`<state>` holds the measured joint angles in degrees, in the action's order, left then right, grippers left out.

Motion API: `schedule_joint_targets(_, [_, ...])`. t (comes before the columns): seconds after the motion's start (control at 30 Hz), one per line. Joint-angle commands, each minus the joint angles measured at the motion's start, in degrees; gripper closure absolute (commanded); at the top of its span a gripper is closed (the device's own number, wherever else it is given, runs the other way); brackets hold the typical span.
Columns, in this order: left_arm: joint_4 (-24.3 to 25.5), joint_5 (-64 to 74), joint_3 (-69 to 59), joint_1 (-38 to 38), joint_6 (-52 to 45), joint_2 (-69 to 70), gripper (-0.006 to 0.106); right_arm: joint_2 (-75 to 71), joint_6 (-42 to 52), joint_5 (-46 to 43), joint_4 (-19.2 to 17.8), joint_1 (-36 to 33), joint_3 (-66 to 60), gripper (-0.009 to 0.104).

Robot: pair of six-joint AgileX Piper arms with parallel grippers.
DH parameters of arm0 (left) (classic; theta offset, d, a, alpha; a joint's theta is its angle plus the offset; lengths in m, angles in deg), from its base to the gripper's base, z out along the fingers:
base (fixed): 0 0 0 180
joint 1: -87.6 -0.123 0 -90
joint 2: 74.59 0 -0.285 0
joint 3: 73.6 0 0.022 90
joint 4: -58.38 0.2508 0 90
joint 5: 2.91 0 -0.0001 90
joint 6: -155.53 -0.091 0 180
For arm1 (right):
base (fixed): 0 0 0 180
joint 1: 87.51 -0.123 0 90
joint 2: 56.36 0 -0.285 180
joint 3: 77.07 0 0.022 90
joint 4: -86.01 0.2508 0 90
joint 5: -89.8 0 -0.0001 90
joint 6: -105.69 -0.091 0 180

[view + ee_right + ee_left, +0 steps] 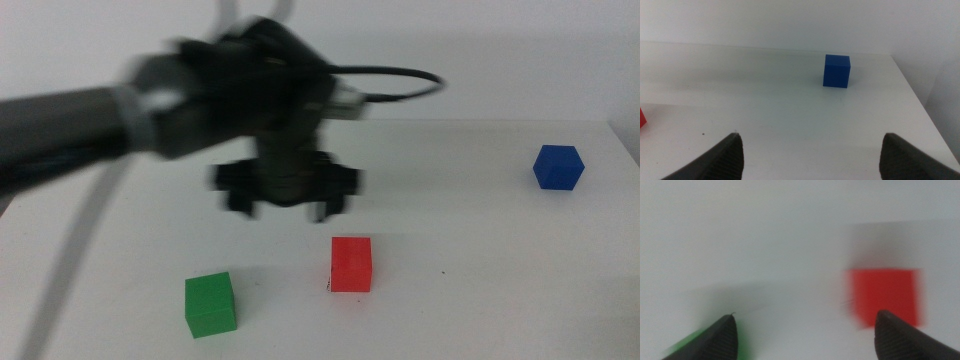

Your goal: Stack red cubes first, then green, then blue cubes in a specific spot.

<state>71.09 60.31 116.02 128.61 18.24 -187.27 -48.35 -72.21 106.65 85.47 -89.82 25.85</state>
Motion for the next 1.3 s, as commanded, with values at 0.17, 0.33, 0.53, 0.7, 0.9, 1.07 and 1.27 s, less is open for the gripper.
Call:
schedule_joint_targets(0.17, [-3.2, -15.2, -28.6, -5.9, 8.8, 22.8, 0.007, -0.2, 0.3, -0.5, -0.6, 0.1, -0.1, 0.002])
schedule_joint_targets(0.33, [-6.1, -17.2, -36.6, -7.8, 10.3, 24.7, 0.008, -0.2, 0.3, -0.5, -0.6, 0.1, -0.1, 0.002])
schedule_joint_targets(0.53, [-3.7, -18.8, -37.0, -7.8, 13.2, 19.0, 0.011, -0.2, 0.3, -0.5, -0.6, 0.1, -0.1, 0.002])
schedule_joint_targets(0.7, [-3.8, -21.2, -37.0, -8.6, 12.8, 13.7, 0.013, -0.2, 0.3, -0.5, -0.6, 0.1, -0.1, 0.002])
schedule_joint_targets(0.9, [-5.4, -22.5, -37.0, -11.0, 9.6, 11.9, 0.013, -0.2, 0.3, -0.5, -0.6, 0.1, -0.1, 0.002])
schedule_joint_targets(1.07, [-7.2, -25.1, -37.0, -13.5, 3.5, 10.9, 0.013, -0.2, 0.3, -0.5, -0.6, 0.1, -0.1, 0.002])
schedule_joint_targets(1.27, [-12.7, -26.8, -37.0, -14.8, -3.7, 10.6, 0.036, -0.2, 0.3, -0.5, -0.6, 0.1, -0.1, 0.002])
